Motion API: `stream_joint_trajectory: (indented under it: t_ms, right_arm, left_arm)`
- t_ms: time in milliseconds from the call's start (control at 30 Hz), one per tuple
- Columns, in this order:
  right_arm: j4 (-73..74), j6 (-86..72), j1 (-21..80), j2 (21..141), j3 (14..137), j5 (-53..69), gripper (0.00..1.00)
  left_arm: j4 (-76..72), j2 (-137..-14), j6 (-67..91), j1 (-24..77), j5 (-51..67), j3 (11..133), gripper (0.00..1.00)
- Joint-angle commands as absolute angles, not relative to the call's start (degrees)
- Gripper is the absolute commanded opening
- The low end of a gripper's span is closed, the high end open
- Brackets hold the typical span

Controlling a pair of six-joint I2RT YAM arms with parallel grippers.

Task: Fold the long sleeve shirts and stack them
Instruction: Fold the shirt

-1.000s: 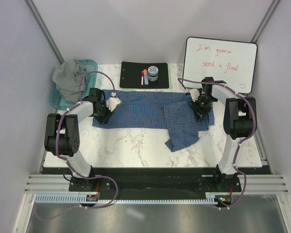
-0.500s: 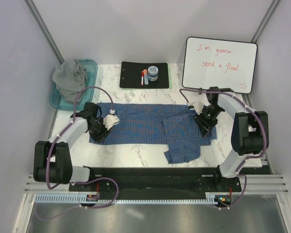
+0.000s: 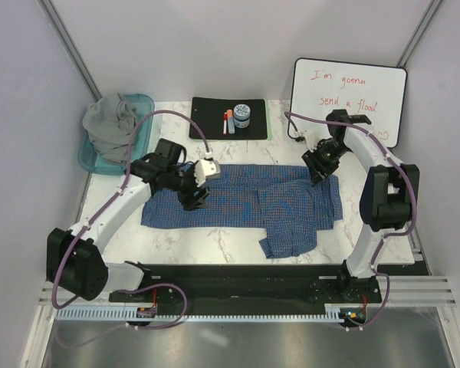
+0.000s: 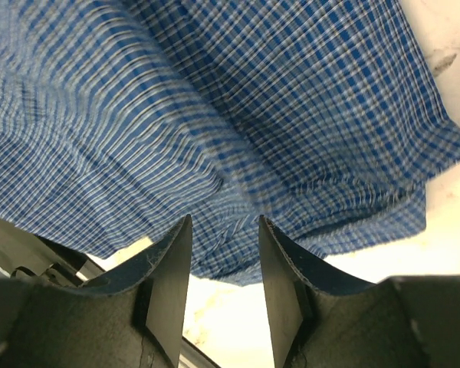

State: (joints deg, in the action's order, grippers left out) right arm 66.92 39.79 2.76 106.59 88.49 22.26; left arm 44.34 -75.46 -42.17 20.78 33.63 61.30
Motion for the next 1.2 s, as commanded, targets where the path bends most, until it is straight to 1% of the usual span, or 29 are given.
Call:
stream_joint_trajectory:
  t_ms: [0, 33, 100, 133, 200, 233, 300, 333, 433, 600, 700, 767, 800, 833, 867, 900, 967, 1000, 1033, 1067, 1100, 1133, 1167]
  right_arm:
    - [64.96, 39.9, 2.9, 110.99, 92.9, 24.0, 0.48]
    - [64.52, 40.16, 2.99, 111.61, 93.07, 23.56, 0.49]
    - [62.77, 39.99, 3.34, 113.54, 93.86, 22.51, 0.47]
    - [62.49, 39.73, 3.34, 114.25, 94.3, 22.41, 0.42]
    - [62.14, 39.29, 3.43, 115.92, 95.88, 22.32, 0.35]
    - [62.14, 39.11, 3.51, 116.28, 96.32, 22.24, 0.26]
    - [61.18, 38.76, 3.6, 116.54, 97.12, 21.71, 0.16]
    - [60.91, 38.59, 3.6, 116.54, 97.21, 21.01, 0.09]
    - [59.42, 38.06, 3.6, 117.16, 97.65, 19.78, 0.0]
    - [57.14, 37.01, 3.52, 119.88, 97.82, 19.34, 0.0]
    - [56.51, 36.39, 3.6, 121.2, 97.91, 18.72, 0.0]
    - [56.25, 36.39, 3.52, 121.72, 97.21, 17.76, 0.0]
    - [56.25, 36.3, 3.6, 121.73, 96.86, 17.67, 0.0]
    - [56.16, 36.21, 3.6, 121.73, 96.51, 17.49, 0.0]
    - [56.08, 36.04, 3.6, 121.73, 95.72, 17.4, 0.0]
    - [56.16, 35.77, 3.6, 121.55, 95.45, 17.05, 0.03]
    - [56.51, 34.9, 3.6, 120.51, 95.27, 17.84, 0.04]
    - [56.6, 34.63, 3.6, 119.98, 95.36, 18.62, 0.1]
    - [56.78, 33.67, 3.6, 119.27, 95.62, 19.15, 0.16]
    - [57.3, 33.31, 3.52, 118.22, 96.5, 19.6, 0.2]
    - [58.26, 32.35, 3.6, 117.08, 97.55, 20.73, 0.3]
    - [59.32, 31.91, 3.6, 116.03, 98.52, 21.18, 0.34]
    - [59.85, 31.73, 3.6, 115.41, 98.87, 21.7, 0.4]
  left_arm:
    - [40.96, -77.51, -39.2, 26.62, 34.72, 60.29, 0.7]
    - [39.74, -78.74, -38.76, 27.33, 34.11, 60.29, 0.7]
    - [38.68, -80.32, -38.58, 29.09, 32.7, 60.82, 0.7]
    - [38.15, -81.12, -38.5, 29.44, 32.7, 61.17, 0.7]
    - [37.45, -83.66, -37.88, 29.79, 32.35, 62.22, 0.68]
    - [37.27, -84.54, -37.27, 29.79, 32.17, 62.57, 0.68]
    - [37.0, -86.22, -37.18, 29.79, 31.56, 63.1, 0.66]
    - [36.74, -86.48, -37.35, 29.79, 31.47, 63.11, 0.65]
    - [36.39, -87.36, -37.27, 29.79, 31.73, 63.02, 0.63]
    - [33.41, -90.08, -33.94, 29.79, 30.07, 63.46, 0.61]
    - [32.35, -92.1, -31.3, 29.18, 27.17, 64.42, 0.58]
    - [32.43, -92.9, -30.85, 28.57, 27.77, 64.95, 0.54]
    - [32.34, -92.47, -31.89, 28.74, 29.69, 64.52, 0.55]
    - [31.56, -90.63, -32.51, 29.18, 30.75, 63.12, 0.58]
    - [31.38, -89.66, -33.13, 31.09, 32.41, 62.32, 0.6]
    - [31.29, -88.6, -34.96, 32.59, 32.87, 61.71, 0.62]
    - [30.68, -85.18, -36.29, 38.39, 32.61, 59.6, 0.66]
    - [30.33, -84.21, -37.08, 40.84, 31.82, 58.89, 0.67]
    - [29.71, -83.94, -37.18, 46.61, 30.51, 58.19, 0.68]
    - [29.01, -84.11, -37.0, 49.45, 27.54, 57.92, 0.69]
    - [26.83, -84.72, -36.39, 54.88, 24.2, 56.79, 0.73]
    - [24.46, -85.94, -36.56, 59.28, 22.17, 56.69, 0.73]
    - [23.48, -86.74, -36.65, 61.15, 21.45, 56.95, 0.73]
